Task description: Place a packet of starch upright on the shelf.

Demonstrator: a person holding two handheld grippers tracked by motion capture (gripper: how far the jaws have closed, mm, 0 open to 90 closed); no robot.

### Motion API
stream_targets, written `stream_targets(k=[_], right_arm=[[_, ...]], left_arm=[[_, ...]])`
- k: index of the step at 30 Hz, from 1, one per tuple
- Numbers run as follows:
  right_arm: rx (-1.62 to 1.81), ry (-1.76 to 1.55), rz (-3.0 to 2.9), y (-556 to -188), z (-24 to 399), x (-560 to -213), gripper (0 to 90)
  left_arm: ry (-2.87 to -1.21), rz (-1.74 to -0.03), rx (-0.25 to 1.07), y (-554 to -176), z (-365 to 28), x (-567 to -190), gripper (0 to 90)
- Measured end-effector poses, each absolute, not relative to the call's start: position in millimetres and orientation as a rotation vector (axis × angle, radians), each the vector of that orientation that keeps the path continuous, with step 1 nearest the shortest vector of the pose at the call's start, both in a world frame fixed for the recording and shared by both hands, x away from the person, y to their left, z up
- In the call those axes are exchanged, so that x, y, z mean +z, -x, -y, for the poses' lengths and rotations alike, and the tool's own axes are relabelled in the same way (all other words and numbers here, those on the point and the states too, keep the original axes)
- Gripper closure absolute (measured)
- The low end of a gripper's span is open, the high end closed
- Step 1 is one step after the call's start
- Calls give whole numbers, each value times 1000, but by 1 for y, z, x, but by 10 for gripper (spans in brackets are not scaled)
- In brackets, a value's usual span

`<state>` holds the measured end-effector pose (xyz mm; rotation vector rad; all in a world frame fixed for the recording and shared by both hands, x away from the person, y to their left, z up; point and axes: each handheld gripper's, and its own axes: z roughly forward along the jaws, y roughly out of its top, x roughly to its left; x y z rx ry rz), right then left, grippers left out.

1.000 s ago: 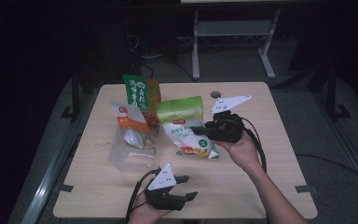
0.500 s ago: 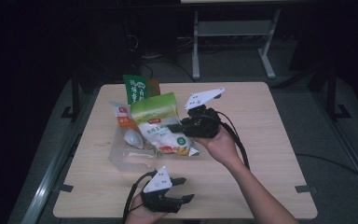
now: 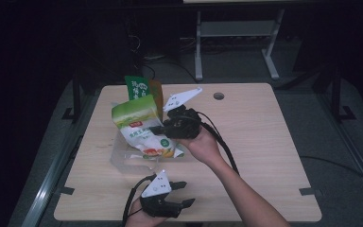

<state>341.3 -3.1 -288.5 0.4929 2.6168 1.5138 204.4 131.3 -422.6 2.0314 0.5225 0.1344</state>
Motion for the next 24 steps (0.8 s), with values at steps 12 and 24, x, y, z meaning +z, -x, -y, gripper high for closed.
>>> stream_targets(k=[12, 24], right_arm=[[1532, -453, -2658, -350, -40, -304, 860], [1566, -447, -2711, -365, -70, -326, 860]], left_arm=[[-2005, -535, 126, -202, -133, -423, 405], [-1996, -535, 130, -202, -137, -422, 403]])
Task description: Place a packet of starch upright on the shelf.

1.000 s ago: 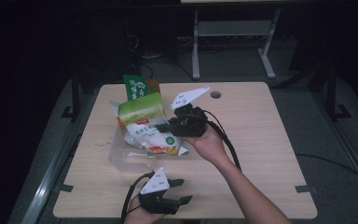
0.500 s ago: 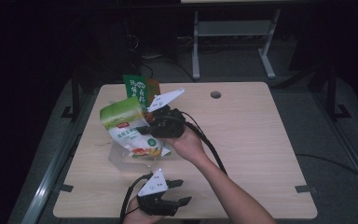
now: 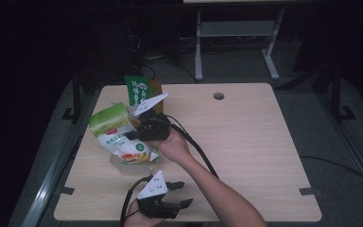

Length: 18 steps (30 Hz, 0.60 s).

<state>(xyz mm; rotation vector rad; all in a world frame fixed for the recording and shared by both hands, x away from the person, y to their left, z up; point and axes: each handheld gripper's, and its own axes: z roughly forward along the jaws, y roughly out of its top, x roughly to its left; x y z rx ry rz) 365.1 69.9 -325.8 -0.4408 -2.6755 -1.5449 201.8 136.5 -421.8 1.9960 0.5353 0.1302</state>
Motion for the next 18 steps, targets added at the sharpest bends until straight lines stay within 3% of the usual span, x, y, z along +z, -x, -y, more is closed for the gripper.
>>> stream_targets(k=[18], right_arm=[[-1416, 402, 2731, -368, -80, -359, 840]], left_arm=[[-1996, -525, 125, -201, -134, -422, 402]])
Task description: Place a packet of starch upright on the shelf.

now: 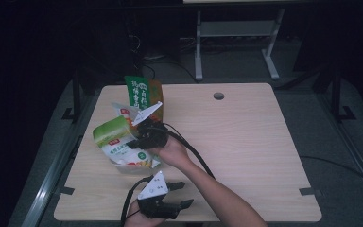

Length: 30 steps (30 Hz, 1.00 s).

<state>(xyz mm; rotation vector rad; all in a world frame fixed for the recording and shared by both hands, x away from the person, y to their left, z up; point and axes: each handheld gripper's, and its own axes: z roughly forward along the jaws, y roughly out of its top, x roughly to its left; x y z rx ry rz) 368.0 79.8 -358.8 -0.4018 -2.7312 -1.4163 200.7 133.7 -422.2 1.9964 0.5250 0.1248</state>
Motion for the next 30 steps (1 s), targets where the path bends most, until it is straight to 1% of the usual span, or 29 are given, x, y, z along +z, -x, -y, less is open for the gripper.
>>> stream_targets(k=[3, 7, 8, 12, 15, 16, 18, 23, 30], right_arm=[[-1407, 398, 2730, -369, -79, -353, 792], [-1338, 365, 2764, -372, -87, -345, 688], [-1325, 359, 2767, -373, -88, -344, 683], [-1264, 358, 2769, -376, -95, -343, 715], [-1219, 370, 2788, -378, -97, -344, 794], [-1206, 364, 2802, -379, -97, -346, 834], [-1197, 370, 2809, -378, -96, -346, 856], [-1230, 375, 2822, -373, -95, -345, 872], [-1391, 466, 2750, -365, -84, -341, 876]], left_arm=[[-1997, -517, 127, -200, -132, -422, 401], [-1999, -519, 122, -200, -132, -423, 401], [-1999, -519, 122, -200, -132, -423, 400], [-2002, -521, 122, -201, -133, -423, 399], [-2002, -524, 121, -201, -133, -423, 398], [-2003, -523, 122, -201, -133, -423, 398], [-2004, -522, 120, -201, -132, -423, 398], [-2006, -516, 126, -200, -132, -423, 399], [-2011, -514, 127, -198, -131, -423, 398]])
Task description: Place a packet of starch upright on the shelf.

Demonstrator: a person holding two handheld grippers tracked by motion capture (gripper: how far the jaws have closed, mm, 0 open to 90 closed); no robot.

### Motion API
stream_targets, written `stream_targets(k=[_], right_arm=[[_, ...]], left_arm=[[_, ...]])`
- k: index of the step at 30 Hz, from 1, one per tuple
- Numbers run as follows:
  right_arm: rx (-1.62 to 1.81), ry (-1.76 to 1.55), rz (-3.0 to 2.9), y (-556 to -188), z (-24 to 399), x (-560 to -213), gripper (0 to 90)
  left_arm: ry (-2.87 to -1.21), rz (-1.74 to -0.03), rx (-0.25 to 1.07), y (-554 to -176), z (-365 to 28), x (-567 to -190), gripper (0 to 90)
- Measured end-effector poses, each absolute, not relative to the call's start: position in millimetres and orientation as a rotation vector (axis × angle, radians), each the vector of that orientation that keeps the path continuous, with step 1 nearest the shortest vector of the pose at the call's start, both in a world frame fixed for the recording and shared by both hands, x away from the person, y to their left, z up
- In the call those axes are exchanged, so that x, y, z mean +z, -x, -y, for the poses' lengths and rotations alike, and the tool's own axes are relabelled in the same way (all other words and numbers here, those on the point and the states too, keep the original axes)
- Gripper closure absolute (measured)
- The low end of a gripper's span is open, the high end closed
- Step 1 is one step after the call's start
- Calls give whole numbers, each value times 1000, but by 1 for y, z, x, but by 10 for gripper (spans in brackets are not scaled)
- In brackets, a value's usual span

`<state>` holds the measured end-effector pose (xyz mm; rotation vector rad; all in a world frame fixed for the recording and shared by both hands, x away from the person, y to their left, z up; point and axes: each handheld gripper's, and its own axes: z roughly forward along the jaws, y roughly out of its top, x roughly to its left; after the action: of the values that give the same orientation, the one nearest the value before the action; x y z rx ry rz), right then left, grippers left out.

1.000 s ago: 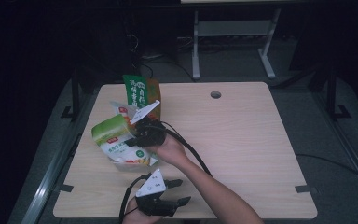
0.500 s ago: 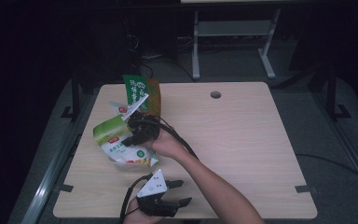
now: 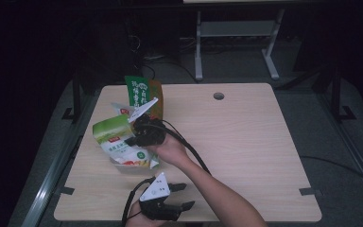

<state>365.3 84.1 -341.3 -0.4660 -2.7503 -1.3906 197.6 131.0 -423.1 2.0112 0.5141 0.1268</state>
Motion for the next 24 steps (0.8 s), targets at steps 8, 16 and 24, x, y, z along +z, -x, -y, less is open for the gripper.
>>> stream_targets(k=[8, 16, 24], right_arm=[[-1461, 541, 2696, -365, -79, -363, 876], [-1483, 504, 2706, -364, -75, -365, 825], [-1475, 492, 2717, -369, -64, -350, 798]], left_arm=[[-2012, -517, 126, -199, -131, -424, 398], [-2017, -550, 131, -205, -133, -427, 397], [-2033, -568, 163, -213, -131, -430, 387]])
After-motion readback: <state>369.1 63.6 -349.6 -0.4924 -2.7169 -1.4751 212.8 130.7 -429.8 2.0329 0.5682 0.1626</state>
